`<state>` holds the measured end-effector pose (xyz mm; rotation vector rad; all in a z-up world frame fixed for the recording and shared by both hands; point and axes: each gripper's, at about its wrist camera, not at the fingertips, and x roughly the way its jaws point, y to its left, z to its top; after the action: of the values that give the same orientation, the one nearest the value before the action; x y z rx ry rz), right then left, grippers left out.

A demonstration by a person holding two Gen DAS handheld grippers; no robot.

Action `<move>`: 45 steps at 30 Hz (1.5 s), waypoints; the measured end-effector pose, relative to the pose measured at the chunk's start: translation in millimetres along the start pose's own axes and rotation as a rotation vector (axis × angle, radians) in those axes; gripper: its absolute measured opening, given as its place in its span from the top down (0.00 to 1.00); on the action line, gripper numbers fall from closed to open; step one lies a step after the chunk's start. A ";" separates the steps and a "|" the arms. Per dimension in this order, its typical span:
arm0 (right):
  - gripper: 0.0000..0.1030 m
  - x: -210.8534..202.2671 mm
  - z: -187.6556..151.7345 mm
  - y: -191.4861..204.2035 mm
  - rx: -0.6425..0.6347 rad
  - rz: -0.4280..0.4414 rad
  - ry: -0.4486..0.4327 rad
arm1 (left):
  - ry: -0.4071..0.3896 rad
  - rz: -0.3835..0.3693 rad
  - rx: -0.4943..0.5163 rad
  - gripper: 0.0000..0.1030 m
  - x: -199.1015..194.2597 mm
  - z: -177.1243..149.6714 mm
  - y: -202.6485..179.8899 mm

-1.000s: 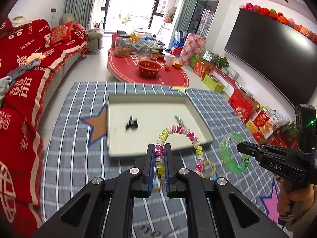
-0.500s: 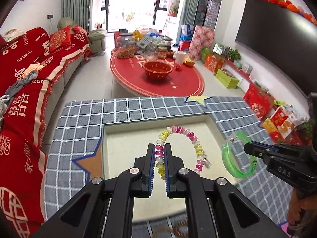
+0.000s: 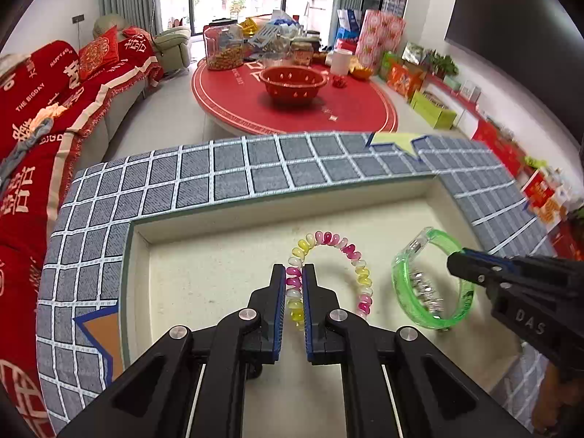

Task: Organize jewelry
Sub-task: 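Carry the bracelet and bangle into the tray box and open both tools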

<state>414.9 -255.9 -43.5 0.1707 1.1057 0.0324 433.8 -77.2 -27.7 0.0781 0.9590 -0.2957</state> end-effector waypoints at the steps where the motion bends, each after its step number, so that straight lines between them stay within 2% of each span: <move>1: 0.93 3.5 0.0 -0.6 0.002 0.001 0.006 | 0.007 0.006 0.006 0.79 3.4 -0.3 -0.5; 4: 0.93 11.2 -0.4 -0.4 -0.005 -0.006 0.018 | 0.019 0.020 0.012 0.79 7.2 1.4 -2.1; 8: 0.93 15.5 -1.3 -0.5 -0.003 -0.006 0.027 | 0.026 0.078 0.041 0.79 8.4 3.5 -7.8; 12: 0.92 16.4 0.0 -0.1 0.001 0.001 0.031 | 0.057 0.097 0.038 0.79 13.8 3.3 -6.3; 18: 0.90 20.7 0.7 -4.0 0.027 0.039 0.039 | 0.059 0.120 0.035 0.78 13.7 2.1 -5.5; 19: 0.85 21.0 0.9 -5.4 0.031 0.048 0.041 | 0.056 0.118 0.029 0.78 12.7 2.3 -4.7; 21: 0.63 18.0 0.1 -8.1 0.043 0.067 0.032 | 0.045 0.123 0.025 0.78 9.9 2.7 -4.1; 22: 0.42 14.0 0.0 -9.2 0.051 0.079 0.015 | 0.041 0.128 0.026 0.78 8.2 2.9 -3.8; 23: 0.35 11.1 0.0 -9.5 0.054 0.083 -0.003 | 0.036 0.131 0.026 0.78 7.0 3.1 -4.1; 29: 0.35 -14.3 -2.9 -9.5 0.077 0.112 -0.075 | 0.009 0.140 0.020 0.78 -2.7 3.2 -3.4; 37: 0.35 -44.1 -17.2 -12.2 0.103 0.150 -0.112 | 0.018 0.132 0.014 0.78 -0.7 3.6 -4.0; 45: 0.34 -72.1 -37.1 -13.9 0.116 0.198 -0.135 | -0.033 0.124 -0.005 0.78 -34.9 -1.5 0.6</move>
<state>348.7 -273.1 2.1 0.3811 0.9532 0.1321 414.0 -68.9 -0.1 0.1274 0.9180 -0.1794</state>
